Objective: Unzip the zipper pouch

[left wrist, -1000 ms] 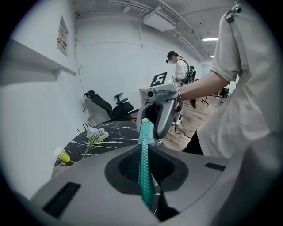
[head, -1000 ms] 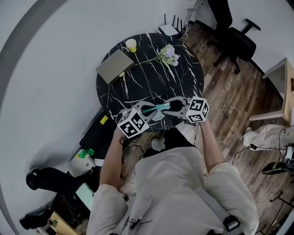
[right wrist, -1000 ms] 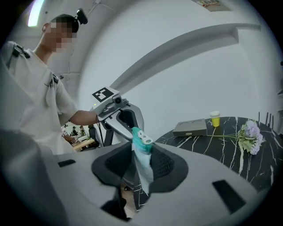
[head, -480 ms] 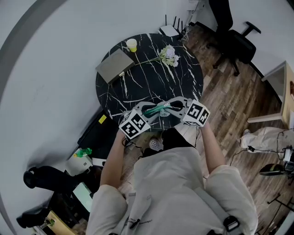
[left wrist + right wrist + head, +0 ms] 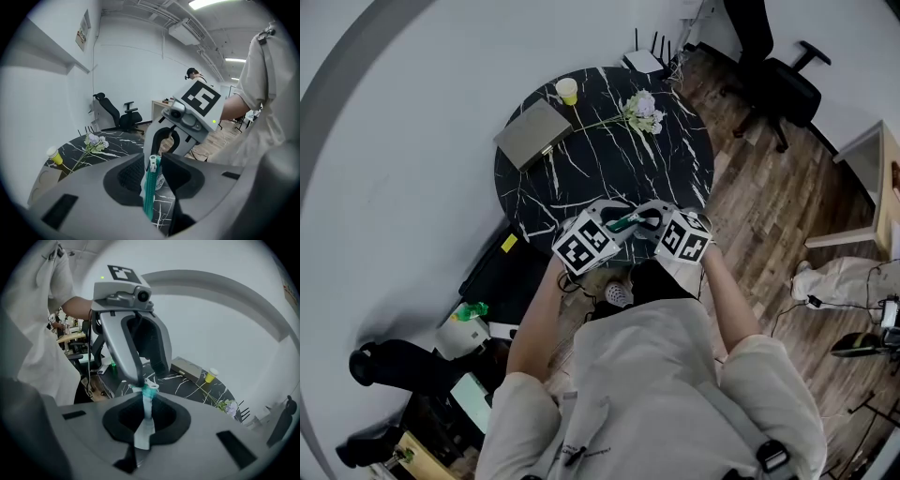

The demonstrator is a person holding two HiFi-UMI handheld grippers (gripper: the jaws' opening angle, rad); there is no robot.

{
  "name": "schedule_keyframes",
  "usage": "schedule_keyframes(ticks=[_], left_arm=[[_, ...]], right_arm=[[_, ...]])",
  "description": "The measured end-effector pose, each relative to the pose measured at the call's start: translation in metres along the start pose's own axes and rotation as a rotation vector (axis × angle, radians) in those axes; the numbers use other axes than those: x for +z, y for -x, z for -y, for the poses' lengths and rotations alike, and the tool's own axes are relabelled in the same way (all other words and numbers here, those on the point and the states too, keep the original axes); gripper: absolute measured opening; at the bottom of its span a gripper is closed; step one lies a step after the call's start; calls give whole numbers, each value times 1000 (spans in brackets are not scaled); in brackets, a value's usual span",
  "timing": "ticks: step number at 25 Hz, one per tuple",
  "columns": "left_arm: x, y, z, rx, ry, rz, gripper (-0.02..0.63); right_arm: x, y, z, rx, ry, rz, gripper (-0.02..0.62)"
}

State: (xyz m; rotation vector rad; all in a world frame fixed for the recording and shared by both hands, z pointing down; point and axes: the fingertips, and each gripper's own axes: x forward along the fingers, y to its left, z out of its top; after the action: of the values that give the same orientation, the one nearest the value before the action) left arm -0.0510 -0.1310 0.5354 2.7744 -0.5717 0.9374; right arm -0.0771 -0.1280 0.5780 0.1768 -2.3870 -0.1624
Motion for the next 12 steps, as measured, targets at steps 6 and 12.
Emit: schedule_keyframes(ticks=[6, 12], left_arm=[[-9, -6, 2, -16, 12, -44, 73], [-13, -7, 6, -39, 31, -64, 74]], right_arm=[[-7, -9, -6, -20, 91, -108, 21], [-9, -9, -9, -32, 178, -193, 21]])
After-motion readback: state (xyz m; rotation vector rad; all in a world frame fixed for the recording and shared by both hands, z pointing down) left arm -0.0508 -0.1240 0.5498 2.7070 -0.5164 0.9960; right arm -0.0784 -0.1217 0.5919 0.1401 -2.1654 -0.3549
